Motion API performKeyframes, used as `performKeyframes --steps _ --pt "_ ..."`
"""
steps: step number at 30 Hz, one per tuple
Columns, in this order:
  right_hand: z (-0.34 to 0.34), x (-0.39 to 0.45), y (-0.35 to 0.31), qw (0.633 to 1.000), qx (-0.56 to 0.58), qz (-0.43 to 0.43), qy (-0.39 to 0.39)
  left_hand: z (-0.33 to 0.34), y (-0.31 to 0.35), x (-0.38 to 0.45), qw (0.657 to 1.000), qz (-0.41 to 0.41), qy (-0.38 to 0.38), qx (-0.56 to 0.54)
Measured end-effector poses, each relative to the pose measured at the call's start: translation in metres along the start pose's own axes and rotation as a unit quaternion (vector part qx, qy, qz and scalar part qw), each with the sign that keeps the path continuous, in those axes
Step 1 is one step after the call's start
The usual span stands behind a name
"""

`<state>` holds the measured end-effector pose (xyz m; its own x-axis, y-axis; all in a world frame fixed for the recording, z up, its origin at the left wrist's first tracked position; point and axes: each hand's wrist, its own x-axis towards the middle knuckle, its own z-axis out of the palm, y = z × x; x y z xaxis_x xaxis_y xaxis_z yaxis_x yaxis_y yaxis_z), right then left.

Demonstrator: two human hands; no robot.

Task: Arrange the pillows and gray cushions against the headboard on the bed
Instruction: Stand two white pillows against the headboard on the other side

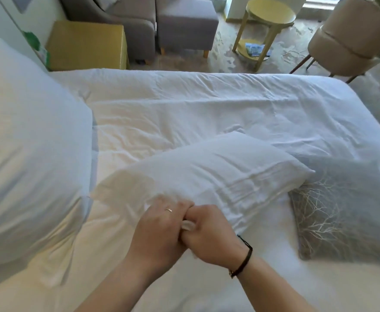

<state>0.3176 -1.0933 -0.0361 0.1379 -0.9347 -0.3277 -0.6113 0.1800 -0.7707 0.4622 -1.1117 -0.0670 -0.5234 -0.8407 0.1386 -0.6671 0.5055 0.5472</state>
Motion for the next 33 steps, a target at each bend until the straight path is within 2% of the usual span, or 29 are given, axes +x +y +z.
performKeyframes --steps 2,4,7,9,11,14,17,22,26,30,31,33 --pt "-0.003 -0.007 0.002 0.999 0.028 -0.011 -0.036 -0.001 0.003 -0.014 0.998 -0.021 -0.028 0.045" --pt "0.003 -0.004 0.014 0.998 -0.014 -0.025 -0.050 0.004 -0.006 -0.022 0.990 -0.045 -0.088 0.105" --pt "0.008 0.002 0.051 0.995 -0.086 -0.026 -0.052 0.011 -0.035 -0.041 0.960 -0.165 -0.170 0.146" --pt "0.004 -0.001 0.088 0.986 -0.154 -0.037 -0.056 0.009 -0.057 -0.066 0.944 -0.241 -0.171 0.144" --pt "0.001 -0.009 0.130 0.972 -0.225 -0.028 -0.059 0.006 -0.068 -0.085 0.942 -0.274 -0.136 0.138" --pt "0.001 -0.023 0.187 0.942 -0.328 0.005 -0.076 0.001 -0.064 -0.088 0.950 -0.268 -0.091 0.129" --pt "-0.002 -0.020 0.217 0.924 -0.379 -0.016 -0.045 -0.004 -0.058 -0.078 0.951 -0.280 -0.053 0.118" --pt "-0.027 0.038 0.212 0.910 -0.406 -0.070 0.048 -0.016 -0.064 -0.060 0.941 -0.298 -0.004 0.159" --pt "-0.049 0.095 0.187 0.895 -0.433 -0.080 0.070 -0.027 -0.071 -0.043 0.932 -0.287 0.028 0.221" --pt "-0.063 0.133 0.169 0.886 -0.442 -0.089 0.111 -0.037 -0.067 -0.034 0.948 -0.188 -0.027 0.254" --pt "-0.067 0.139 0.165 0.883 -0.445 -0.090 0.116 -0.038 -0.066 -0.036 0.946 -0.168 -0.070 0.267" --pt "-0.071 0.143 0.157 0.880 -0.453 -0.087 0.111 -0.037 -0.065 -0.041 0.917 -0.165 -0.169 0.321"
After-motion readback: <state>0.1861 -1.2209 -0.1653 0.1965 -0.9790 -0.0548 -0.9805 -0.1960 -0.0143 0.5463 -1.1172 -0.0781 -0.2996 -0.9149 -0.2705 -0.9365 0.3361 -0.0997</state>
